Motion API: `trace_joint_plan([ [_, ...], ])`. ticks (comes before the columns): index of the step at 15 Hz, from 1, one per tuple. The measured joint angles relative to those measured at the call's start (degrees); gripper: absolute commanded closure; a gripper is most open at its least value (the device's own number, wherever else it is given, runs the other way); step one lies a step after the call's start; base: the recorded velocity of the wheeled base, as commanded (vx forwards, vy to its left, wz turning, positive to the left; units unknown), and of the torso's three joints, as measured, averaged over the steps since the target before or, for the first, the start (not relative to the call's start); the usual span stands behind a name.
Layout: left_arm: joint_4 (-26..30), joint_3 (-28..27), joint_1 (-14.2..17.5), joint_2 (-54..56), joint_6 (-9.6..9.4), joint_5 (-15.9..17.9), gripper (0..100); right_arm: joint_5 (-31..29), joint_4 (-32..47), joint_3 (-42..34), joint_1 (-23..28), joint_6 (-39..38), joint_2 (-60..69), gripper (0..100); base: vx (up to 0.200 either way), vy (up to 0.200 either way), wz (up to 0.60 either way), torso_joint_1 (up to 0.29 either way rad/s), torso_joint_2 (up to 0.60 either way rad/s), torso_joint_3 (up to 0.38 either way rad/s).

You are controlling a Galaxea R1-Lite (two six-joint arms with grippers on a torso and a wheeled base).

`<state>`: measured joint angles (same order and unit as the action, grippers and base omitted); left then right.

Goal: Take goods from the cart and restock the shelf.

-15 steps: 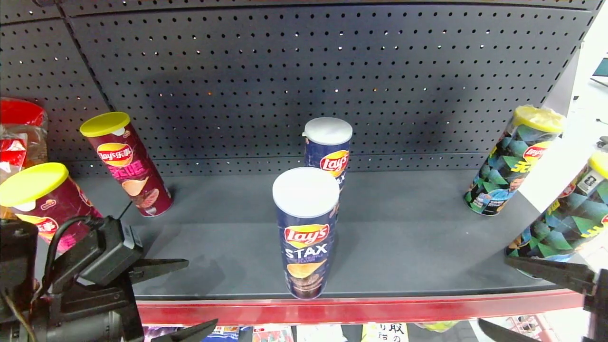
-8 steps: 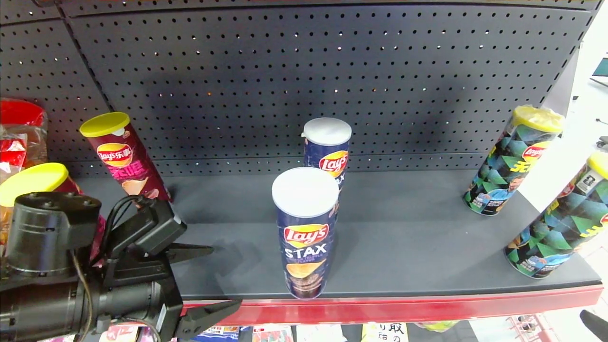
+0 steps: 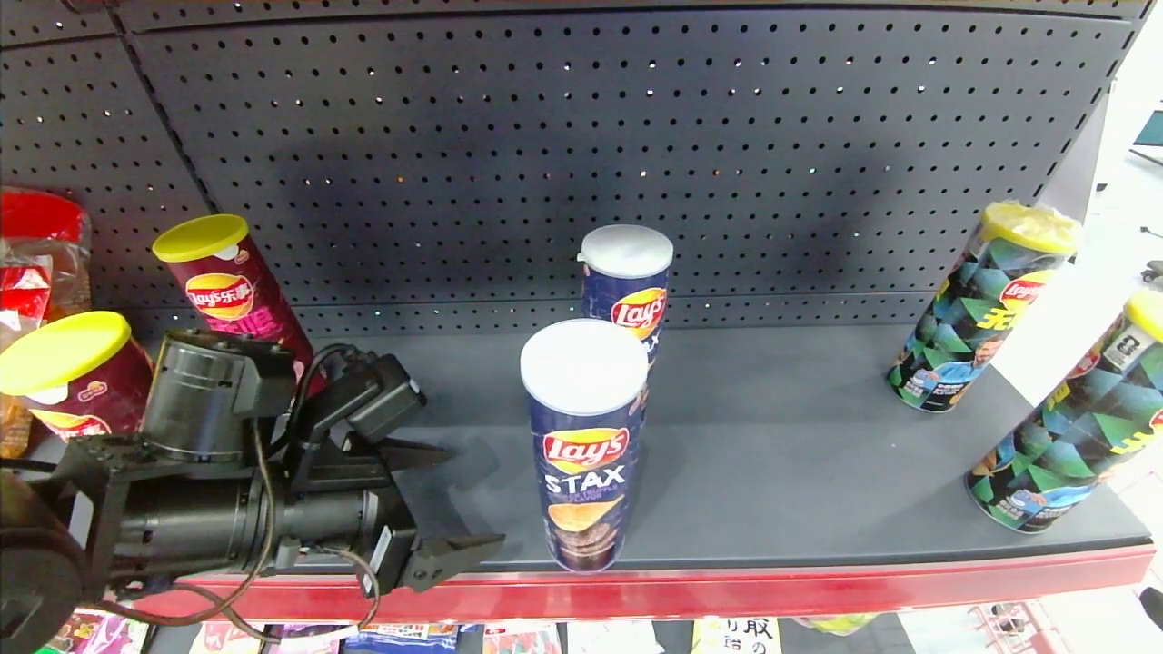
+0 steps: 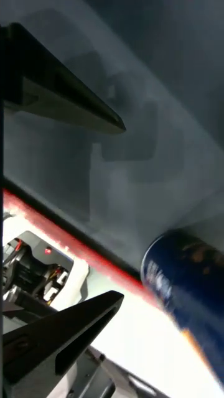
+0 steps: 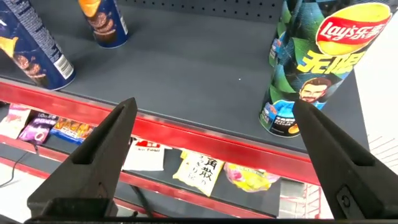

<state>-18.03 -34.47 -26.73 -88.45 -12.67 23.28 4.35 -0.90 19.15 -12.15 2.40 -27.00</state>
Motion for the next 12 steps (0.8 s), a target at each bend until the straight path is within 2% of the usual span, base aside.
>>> trace_joint_plan([
  [6,-0.1,-5.0,-3.0,-5.3,0.09,0.1,0,0.0,0.0,0.0,0.1,-1.8,0.0,0,0.0,0.0,0.0,0.0,0.0,0.0],
  [12,-0.2,-7.5,-3.6,-8.2,0.09,0.1,0,-0.1,0.0,0.1,0.1,-1.8,-0.2,0,0.0,0.0,0.0,0.0,0.0,0.0],
])
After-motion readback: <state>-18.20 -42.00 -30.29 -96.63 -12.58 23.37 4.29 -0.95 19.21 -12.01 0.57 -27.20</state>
